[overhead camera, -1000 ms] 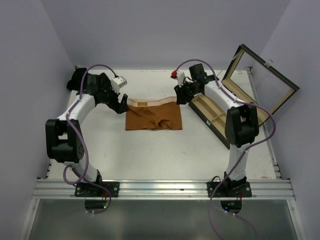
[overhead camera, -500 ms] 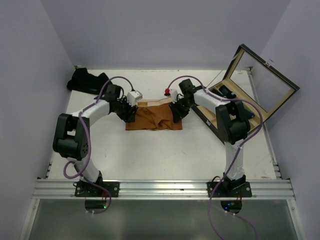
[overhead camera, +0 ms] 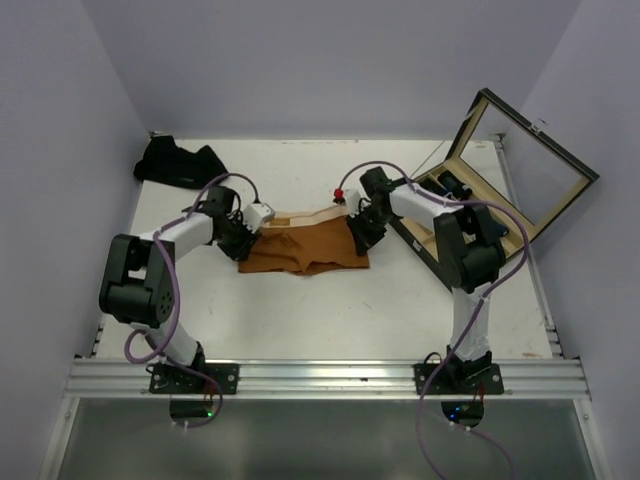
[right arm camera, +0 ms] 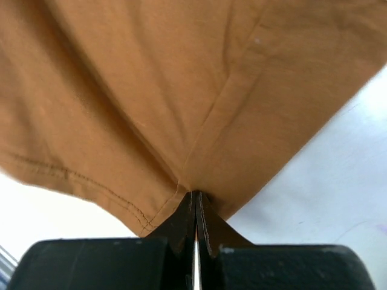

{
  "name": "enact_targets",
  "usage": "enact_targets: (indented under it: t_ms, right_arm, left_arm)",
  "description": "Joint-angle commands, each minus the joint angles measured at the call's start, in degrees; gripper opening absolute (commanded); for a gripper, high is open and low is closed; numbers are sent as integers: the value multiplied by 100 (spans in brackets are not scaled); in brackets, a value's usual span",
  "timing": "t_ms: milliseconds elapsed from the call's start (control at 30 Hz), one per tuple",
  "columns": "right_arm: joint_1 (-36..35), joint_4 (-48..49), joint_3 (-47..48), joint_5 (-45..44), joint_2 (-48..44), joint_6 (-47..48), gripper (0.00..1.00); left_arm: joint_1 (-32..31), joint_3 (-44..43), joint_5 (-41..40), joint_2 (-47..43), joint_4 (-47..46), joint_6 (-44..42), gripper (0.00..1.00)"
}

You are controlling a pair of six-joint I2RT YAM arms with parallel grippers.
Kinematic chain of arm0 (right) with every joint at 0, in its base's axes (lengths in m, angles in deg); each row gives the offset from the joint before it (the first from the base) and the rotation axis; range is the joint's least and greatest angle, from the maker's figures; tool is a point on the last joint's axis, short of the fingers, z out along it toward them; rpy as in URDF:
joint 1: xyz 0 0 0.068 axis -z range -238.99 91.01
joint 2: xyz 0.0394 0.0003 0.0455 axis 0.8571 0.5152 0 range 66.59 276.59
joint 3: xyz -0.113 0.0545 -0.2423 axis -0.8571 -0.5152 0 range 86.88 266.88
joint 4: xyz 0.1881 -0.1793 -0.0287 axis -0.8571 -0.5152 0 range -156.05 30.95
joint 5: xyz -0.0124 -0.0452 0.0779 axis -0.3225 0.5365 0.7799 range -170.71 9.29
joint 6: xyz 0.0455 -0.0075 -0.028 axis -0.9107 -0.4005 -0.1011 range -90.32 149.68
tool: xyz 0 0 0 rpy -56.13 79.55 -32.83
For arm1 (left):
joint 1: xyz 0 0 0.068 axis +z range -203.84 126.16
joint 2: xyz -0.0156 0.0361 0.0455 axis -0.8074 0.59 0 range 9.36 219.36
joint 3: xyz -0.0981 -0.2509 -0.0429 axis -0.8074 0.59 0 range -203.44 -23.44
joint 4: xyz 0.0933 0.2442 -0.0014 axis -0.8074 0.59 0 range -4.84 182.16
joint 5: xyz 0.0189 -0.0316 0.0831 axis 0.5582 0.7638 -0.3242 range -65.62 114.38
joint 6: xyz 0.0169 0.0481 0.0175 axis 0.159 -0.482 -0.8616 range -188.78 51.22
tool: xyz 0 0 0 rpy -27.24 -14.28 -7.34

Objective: Roll the underwear
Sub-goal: Flatten the underwear

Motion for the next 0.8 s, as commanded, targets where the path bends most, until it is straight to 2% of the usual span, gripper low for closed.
enact_targets:
  t_ms: [0, 33, 100, 133, 200, 233, 367, 500, 533, 600, 667, 767]
  right_arm:
    - [-9, -700, -325, -28, -386, 179, 0]
    - [-18, -806, -378, 121, -483, 371, 0]
    - [-18, -1052, -501, 859, -815, 583, 1]
    - [-18, -1106, -528, 1139, -939, 740, 4]
    - [-18, -1072, -546, 1694, -1229, 821, 14]
    - [-18, -975, -537, 1792, -1492, 682, 18]
    - [-18, -641, 102, 1583, -1486, 295, 23]
    - [-18, -517, 1078, 443, -705, -136, 29]
    - [-18, -500, 1298, 309, -529, -346, 30]
    - [-53, -421, 1800, 115, -107, -462, 30]
    - [-167, -289, 2089, -263, 165, -655, 34]
    - [-325, -184, 2319, -527, 351, -866, 34]
  left_arm:
    - [165, 292, -218, -396, 741, -605, 38]
    - [191, 405, -165, -485, 777, -693, 39]
    - [235, 511, -34, -801, 777, -913, 59]
    - [261, 555, 115, -915, 795, -1096, 67]
    - [314, 556, 536, -1258, 856, -1186, 94]
    - [323, 521, 704, -1363, 882, -1256, 100]
    - [384, 381, 1205, -1856, 655, -835, 100]
    - [902, -120, 2110, -1620, 314, -81, 100]
    - [955, -208, 2051, -1515, 172, 417, 100]
    - [982, -601, 1937, -1129, 48, 624, 100]
    - [982, -788, 1683, -786, -240, 1080, 100]
    - [982, -1026, 1295, -530, -469, 1344, 100]
